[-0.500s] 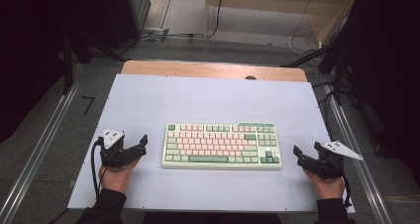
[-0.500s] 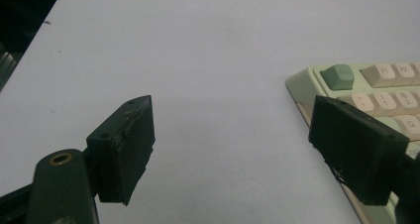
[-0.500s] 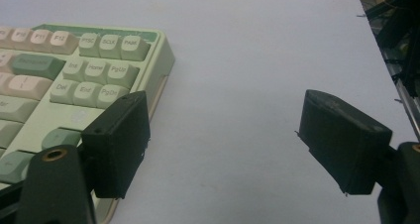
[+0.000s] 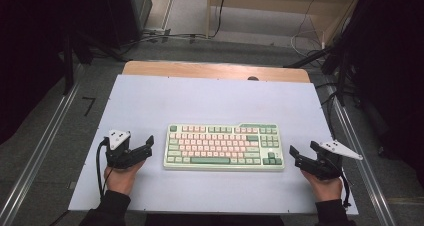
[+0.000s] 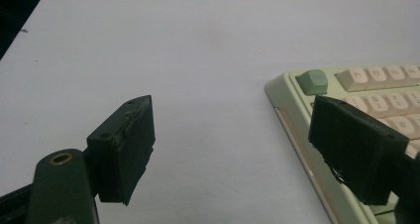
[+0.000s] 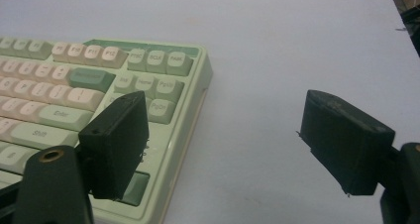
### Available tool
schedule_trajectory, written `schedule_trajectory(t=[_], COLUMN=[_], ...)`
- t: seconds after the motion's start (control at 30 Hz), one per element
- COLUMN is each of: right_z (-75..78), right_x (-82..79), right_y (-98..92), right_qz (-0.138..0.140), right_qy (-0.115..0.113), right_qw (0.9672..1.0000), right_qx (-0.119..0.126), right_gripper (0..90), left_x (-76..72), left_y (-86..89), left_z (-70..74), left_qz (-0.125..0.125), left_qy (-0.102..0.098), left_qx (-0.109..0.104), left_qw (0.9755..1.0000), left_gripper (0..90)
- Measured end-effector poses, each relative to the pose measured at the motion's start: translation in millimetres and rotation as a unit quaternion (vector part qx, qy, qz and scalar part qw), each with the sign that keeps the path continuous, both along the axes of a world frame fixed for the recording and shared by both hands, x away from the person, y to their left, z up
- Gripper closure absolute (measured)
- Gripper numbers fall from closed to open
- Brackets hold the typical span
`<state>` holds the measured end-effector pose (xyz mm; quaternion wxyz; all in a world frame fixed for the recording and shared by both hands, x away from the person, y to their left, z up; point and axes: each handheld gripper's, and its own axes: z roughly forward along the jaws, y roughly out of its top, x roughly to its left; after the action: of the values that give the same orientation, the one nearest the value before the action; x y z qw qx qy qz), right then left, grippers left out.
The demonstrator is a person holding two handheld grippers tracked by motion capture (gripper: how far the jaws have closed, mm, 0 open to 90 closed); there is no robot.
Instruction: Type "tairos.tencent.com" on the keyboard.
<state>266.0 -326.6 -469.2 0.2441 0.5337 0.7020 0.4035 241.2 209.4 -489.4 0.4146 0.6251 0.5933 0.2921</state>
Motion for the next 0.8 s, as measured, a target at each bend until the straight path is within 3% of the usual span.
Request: schedule_trajectory(t=[0.47, 0.8], right_z=[2.8, 4.7], right_x=[4.5, 7.8], right_y=[29.0, 46.1], right_qz=[0.041, 0.063], right_qy=[0.002, 0.000], right_qw=[0.9992, 0.9980], right_qx=[0.000, 0.003], right_gripper=[17.3, 20.7], left_x=[2.6, 7.6], left_y=[-18.2, -25.5], left_z=[4.0, 5.6], left_qz=[-0.030, -0.036], left_qy=[-0.006, -0.009], left_qx=[0.004, 0.000], left_qw=[0.9995, 0.9993], left_gripper=[18.4, 18.5])
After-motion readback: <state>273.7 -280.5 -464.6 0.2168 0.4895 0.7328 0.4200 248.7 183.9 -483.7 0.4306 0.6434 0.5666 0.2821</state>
